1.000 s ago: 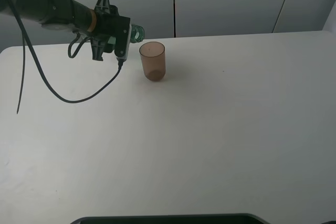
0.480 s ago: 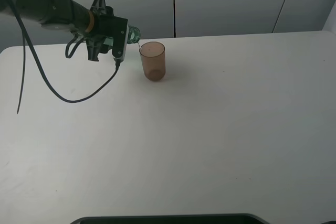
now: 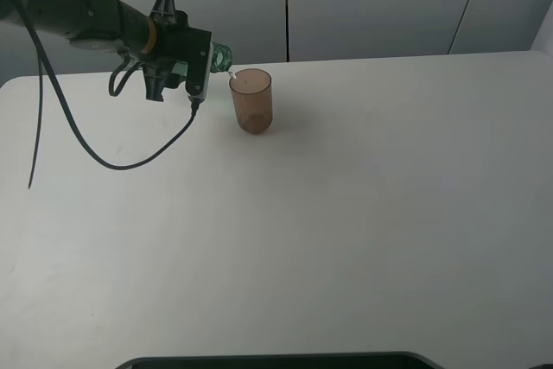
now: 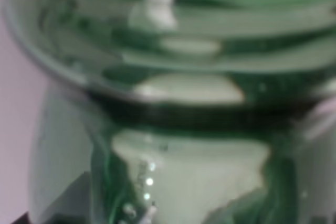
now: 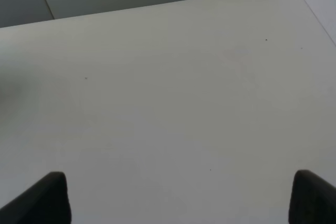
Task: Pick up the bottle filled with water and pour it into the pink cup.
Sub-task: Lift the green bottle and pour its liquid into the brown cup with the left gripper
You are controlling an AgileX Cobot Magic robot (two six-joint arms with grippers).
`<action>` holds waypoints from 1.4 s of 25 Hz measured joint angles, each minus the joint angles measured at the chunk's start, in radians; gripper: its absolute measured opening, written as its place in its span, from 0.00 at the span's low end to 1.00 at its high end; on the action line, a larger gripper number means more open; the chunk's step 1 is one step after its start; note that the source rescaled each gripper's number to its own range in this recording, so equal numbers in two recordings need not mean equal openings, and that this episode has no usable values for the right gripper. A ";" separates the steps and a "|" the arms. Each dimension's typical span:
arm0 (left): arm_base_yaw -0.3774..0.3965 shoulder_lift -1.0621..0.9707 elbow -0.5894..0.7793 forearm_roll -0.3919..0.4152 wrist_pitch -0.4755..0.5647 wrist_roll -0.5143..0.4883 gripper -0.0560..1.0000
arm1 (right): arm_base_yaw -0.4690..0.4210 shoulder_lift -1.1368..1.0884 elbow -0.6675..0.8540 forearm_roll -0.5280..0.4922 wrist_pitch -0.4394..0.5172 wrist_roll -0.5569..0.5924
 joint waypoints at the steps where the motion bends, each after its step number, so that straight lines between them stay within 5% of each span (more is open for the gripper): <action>1: 0.000 0.000 0.000 0.000 0.000 0.000 0.06 | 0.000 0.000 0.000 0.000 0.000 0.000; 35: -0.002 0.000 0.000 0.043 0.010 0.004 0.06 | 0.000 0.000 0.000 0.000 0.000 0.000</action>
